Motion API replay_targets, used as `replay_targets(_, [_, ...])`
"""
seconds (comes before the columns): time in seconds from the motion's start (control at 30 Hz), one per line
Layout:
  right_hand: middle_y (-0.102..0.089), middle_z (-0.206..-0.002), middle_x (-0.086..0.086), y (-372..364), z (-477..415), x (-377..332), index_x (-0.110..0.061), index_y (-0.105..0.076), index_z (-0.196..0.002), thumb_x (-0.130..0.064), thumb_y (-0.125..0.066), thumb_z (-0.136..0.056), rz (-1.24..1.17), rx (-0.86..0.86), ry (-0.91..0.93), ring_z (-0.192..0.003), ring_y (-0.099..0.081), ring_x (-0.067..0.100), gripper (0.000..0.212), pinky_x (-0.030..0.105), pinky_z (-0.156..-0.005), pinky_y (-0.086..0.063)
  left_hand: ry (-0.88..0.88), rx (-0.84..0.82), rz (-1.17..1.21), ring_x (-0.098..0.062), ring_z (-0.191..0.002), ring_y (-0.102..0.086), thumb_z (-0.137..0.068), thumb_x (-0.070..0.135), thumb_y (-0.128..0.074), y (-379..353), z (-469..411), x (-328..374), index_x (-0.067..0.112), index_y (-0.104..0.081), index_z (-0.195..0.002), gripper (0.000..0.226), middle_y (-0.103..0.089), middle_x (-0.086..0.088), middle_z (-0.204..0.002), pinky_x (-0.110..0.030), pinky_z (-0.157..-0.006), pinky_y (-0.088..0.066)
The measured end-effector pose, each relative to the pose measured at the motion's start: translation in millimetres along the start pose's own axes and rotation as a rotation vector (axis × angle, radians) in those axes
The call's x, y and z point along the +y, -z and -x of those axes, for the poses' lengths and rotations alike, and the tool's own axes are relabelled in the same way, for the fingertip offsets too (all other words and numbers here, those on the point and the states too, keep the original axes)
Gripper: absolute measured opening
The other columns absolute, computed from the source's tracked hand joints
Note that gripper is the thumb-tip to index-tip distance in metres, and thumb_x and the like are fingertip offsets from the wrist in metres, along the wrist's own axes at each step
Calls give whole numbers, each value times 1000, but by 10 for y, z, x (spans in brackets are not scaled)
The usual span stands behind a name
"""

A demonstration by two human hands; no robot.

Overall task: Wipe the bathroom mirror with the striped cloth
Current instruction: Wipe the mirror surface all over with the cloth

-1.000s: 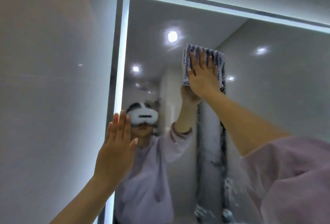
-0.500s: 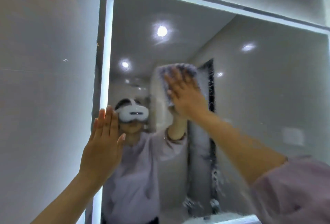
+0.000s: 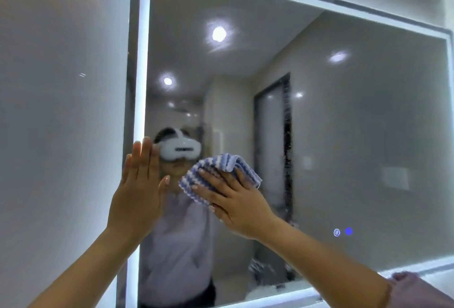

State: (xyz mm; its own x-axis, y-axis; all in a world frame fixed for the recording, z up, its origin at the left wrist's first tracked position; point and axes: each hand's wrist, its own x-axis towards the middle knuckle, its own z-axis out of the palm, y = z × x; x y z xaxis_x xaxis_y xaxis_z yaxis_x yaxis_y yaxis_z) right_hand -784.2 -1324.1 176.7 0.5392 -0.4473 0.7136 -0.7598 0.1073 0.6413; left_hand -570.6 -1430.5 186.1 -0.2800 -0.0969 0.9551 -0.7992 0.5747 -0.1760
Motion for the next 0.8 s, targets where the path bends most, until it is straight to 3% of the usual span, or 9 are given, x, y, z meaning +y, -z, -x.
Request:
replay_targets(0.07, [-17, -159, -4, -36, 32, 309, -34, -23, -151, -35, -32, -100, 52, 12, -62, -148, -13, 21, 52, 47, -118, -16, 3, -19, -23, -36, -144, -8, -96, 34, -30, 11, -6, 3, -4, -19, -145, 63, -12, -21, -155, -37, -119, 0])
replay_targets(0.2, [-18, -159, 5, 48, -38, 846, -27, -16, -152, -36, -27, -98, 30, 92, -641, -147, -12, 27, 56, 52, -114, -17, 18, -24, -16, -36, -143, -9, -96, 32, -31, 20, -9, 12, -5, -19, -144, 62, -12, -21, -155, -35, -119, 3])
replay_targets(0.27, [-15, -160, 9, 79, -145, 811, -22, -14, -152, -34, -21, -97, 7, 118, -785, -147, -9, 31, 57, 53, -115, -9, 24, -17, 0, -35, -144, -8, -96, 31, -32, 19, -9, 24, -4, -17, -145, 62, -10, -19, -155, -34, -119, 3])
replay_targets(0.33, [-9, -160, 13, 59, -259, 567, -18, -13, -153, -32, -23, -98, -10, 130, -779, -147, -3, 35, 58, 55, -116, -3, 31, -8, 12, -34, -145, -7, -96, 31, -32, 15, -4, 28, -3, -16, -145, 62, -9, -18, -156, -33, -119, 2])
replay_targets(0.43, [1, -162, 7, -51, -199, -32, -21, -10, -154, -32, -39, -98, -28, 59, -498, -148, 2, 31, 64, 56, -116, -5, 20, 0, 21, -34, -145, -7, -96, 32, -31, 12, -1, 22, -2, -15, -146, 63, -9, -18, -156, -35, -119, 0])
replay_targets(0.53, [-7, -162, -3, -83, 35, -310, -31, -13, -153, -34, -32, -100, -54, 13, -217, -149, -5, 23, 56, 51, -118, -6, -18, 9, -1, -36, -144, -7, -95, 31, -32, 10, 1, 16, -5, -16, -145, 64, -11, -22, -155, -41, -119, -5])
replay_targets(0.6, [-10, -161, -4, -82, 82, -136, -33, -16, -152, -36, -30, -100, -31, 4, -156, -149, -5, 20, 54, 48, -119, -6, -17, 3, -2, -37, -144, -7, -95, 31, -32, 9, 1, 14, -6, -17, -144, 63, -11, -22, -155, -42, -119, -5])
replay_targets(0.67, [-9, -161, -1, -78, 59, 195, -30, -15, -153, -34, -29, -98, -4, 11, -284, -149, 0, 23, 56, 51, -118, -7, -12, -6, 3, -36, -144, -7, -96, 32, -29, 4, 2, 14, -6, -17, -144, 63, -10, -21, -155, -41, -119, -4])
replay_targets(0.8, [-6, -161, 6, 19, -20, 902, -25, -6, -153, -38, -19, -99, 2, 64, -713, -148, 0, 26, 58, 53, -115, -10, 6, -6, 24, -35, -145, -7, -96, 34, -27, 12, 7, 28, -4, -16, -145, 63, -9, -19, -156, -38, -119, -1])
